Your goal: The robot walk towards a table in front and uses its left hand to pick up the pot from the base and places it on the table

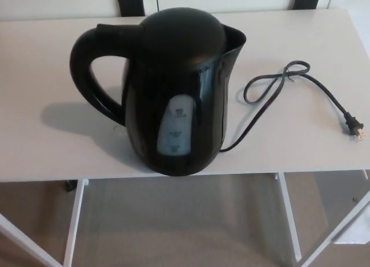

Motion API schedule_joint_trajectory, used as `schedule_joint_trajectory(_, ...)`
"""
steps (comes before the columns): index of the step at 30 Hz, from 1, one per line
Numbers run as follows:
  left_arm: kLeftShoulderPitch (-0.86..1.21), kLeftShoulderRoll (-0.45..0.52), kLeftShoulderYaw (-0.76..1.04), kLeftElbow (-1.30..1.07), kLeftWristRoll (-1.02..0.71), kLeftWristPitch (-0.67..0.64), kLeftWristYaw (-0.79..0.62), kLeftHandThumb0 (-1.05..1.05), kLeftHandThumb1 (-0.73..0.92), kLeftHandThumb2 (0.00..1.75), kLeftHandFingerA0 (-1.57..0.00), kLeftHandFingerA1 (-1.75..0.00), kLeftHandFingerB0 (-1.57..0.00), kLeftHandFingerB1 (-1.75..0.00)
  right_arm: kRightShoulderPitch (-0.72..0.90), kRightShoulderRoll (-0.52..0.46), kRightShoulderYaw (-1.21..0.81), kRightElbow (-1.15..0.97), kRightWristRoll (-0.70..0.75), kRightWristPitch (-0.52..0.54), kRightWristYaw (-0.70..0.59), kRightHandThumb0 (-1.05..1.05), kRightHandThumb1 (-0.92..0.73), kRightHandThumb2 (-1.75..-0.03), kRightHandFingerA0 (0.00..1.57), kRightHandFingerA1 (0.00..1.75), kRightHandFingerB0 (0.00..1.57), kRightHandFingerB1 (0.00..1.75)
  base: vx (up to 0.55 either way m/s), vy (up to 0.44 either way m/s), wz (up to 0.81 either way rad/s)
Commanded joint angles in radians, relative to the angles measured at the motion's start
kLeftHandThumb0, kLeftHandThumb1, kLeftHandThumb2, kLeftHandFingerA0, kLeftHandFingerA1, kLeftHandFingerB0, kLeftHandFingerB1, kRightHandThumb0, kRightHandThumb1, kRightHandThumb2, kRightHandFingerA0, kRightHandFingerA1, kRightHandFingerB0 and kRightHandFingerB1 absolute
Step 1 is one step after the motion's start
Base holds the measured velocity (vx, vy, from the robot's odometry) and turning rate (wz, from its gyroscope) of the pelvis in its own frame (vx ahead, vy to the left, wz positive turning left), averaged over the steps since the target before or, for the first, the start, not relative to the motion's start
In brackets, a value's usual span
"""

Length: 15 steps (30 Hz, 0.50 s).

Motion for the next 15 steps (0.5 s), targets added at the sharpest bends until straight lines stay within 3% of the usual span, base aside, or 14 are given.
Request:
schedule_joint_trajectory(1, 0.001, 0.019, 0.003, 0.004, 0.004, 0.009, 0.001, -0.31, 0.67, 0.6, -0.45, -0.39, -0.29, -0.33, 0.004, -0.009, 0.014, 0.003, -0.03, -0.034, -0.02, -0.35, -0.68, -0.6, 0.44, 0.52, 0.39, 0.46, 0.02, 0.091, -0.09)
schedule_joint_trajectory(10, 0.004, 0.031, -0.012, -0.004, 0.01, 0.0, -0.016, -0.32, 0.68, 0.6, -0.45, -0.39, -0.29, -0.33, -0.005, -0.001, 0.002, 0.017, -0.012, -0.029, -0.012, -0.35, -0.67, -0.59, 0.42, 0.52, 0.4, 0.48, 0.03, 0.197, 0.12)
schedule_joint_trajectory(11, 0.001, 0.031, -0.013, -0.001, 0.01, 0.0, -0.013, -0.33, 0.68, 0.61, -0.47, -0.4, -0.31, -0.34, -0.008, -0.002, 0.002, 0.024, -0.013, -0.031, -0.012, -0.37, -0.47, -0.88, 0.39, 0.61, 0.34, 0.57, 0.09, 0.016, 0.14)
schedule_joint_trajectory(15, 0.005, 0.024, -0.017, -0.019, 0.01, 0.012, 0.003, -0.33, 0.69, 0.61, -0.48, -0.4, -0.34, -0.35, -0.016, -0.006, 0.004, 0.039, -0.02, -0.041, -0.015, -0.38, -0.48, -0.87, 0.4, 0.61, 0.35, 0.57, 0.06, -0.013, 0.06)
